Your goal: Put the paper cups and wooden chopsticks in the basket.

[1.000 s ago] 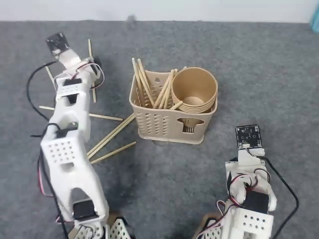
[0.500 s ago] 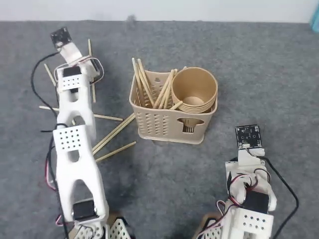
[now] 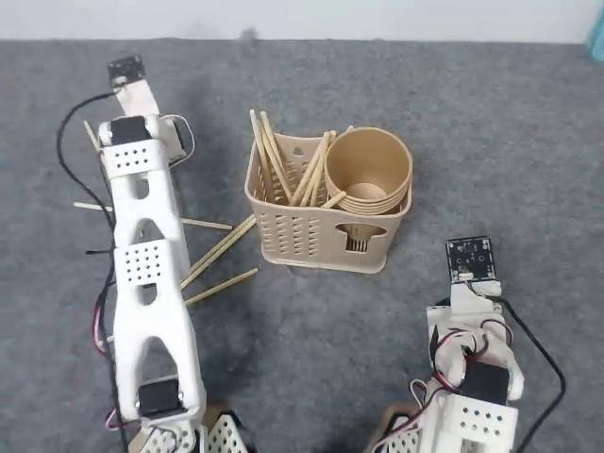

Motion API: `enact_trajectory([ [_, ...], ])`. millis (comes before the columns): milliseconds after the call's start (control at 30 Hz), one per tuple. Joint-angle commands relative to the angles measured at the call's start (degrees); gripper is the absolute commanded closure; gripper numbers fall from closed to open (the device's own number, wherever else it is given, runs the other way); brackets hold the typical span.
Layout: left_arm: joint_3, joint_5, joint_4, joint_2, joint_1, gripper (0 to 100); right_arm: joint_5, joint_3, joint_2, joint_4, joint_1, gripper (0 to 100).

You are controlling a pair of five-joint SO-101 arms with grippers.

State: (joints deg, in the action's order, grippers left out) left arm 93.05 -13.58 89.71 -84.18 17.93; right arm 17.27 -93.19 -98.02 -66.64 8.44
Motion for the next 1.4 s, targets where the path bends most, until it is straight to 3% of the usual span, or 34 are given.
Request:
enact_trajectory([
  [0,3.21,0.44,9.85,5.63,0.00,99,0.62,0.53,-0.66,-0.75,-0.04,99.2],
  [600,-2.15,0.62,11.43,26.90,6.15,99,0.62,0.53,-0.66,-0.75,-0.04,99.2],
  [833,-31.16,0.79,11.16,52.22,6.68,99,0.62,0.53,-0.66,-0.75,-0.13,99.2],
  [1000,-54.29,2.64,9.58,71.82,3.16,99,0.62,0.53,-0.66,-0.75,-0.13,99.2],
  [1233,-78.64,2.81,-0.70,99.78,-0.35,99,0.62,0.53,-0.66,-0.75,-0.13,99.2],
  [1367,-92.18,2.81,-10.90,115.25,-2.02,99,0.62,0.53,-0.66,-0.75,-0.13,99.2],
])
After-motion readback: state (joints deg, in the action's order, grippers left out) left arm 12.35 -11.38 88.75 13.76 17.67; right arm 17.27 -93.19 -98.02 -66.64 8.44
